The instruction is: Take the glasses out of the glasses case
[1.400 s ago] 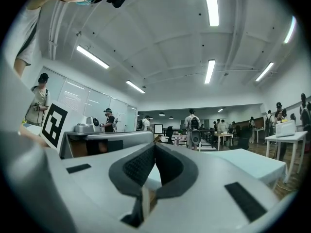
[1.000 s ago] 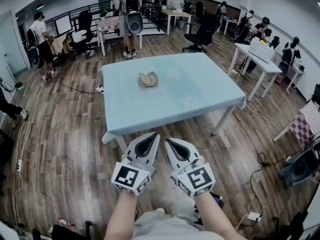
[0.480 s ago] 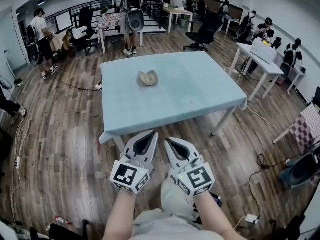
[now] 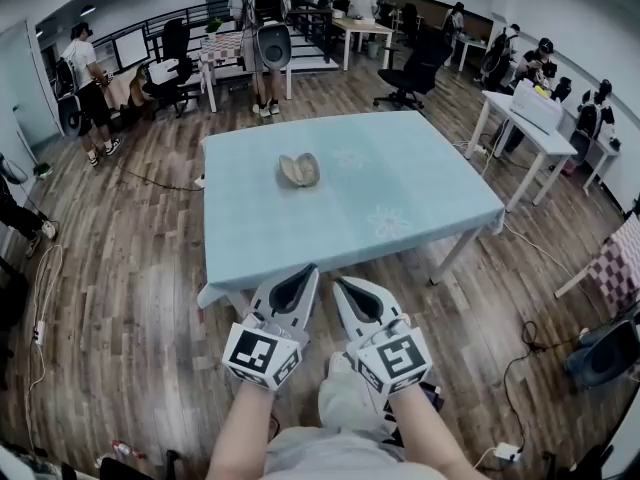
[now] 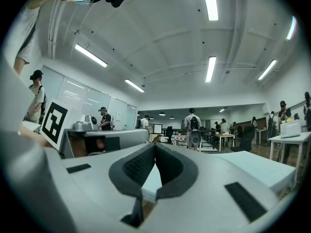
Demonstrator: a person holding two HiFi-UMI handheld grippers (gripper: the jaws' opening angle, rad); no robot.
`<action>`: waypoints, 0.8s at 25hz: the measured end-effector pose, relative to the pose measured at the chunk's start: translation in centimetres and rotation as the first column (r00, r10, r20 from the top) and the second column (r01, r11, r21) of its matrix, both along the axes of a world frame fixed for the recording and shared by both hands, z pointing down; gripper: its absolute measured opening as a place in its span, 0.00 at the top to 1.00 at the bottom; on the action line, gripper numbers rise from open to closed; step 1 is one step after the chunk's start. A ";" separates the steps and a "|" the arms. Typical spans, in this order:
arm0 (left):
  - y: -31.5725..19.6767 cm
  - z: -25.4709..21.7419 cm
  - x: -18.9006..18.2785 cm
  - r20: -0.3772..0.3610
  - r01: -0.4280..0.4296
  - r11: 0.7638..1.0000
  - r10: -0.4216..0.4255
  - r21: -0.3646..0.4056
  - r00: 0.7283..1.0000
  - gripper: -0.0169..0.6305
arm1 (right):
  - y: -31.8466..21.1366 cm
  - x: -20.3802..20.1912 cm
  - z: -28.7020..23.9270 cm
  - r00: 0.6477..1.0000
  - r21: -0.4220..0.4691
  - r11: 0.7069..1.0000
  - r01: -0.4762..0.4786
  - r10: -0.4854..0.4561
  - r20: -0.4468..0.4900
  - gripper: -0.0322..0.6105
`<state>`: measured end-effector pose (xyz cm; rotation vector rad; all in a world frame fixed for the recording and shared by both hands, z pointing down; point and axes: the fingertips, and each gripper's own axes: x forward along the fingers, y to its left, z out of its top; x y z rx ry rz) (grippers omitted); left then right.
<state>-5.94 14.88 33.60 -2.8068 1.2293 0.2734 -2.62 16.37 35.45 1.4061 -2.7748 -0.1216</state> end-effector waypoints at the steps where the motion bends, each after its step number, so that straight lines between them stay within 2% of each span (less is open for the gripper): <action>1: -0.7 0.0 0.1 -0.001 0.002 1.000 -0.002 -0.001 1.000 0.96 | -0.7 0.2 0.0 1.000 -0.001 1.000 0.001 -0.001 0.000 0.94; 20: -15.5 0.2 2.7 0.018 0.072 0.997 -0.072 -0.027 0.997 0.96 | -15.9 2.9 -0.7 0.998 -0.004 0.998 0.055 -0.055 0.018 0.94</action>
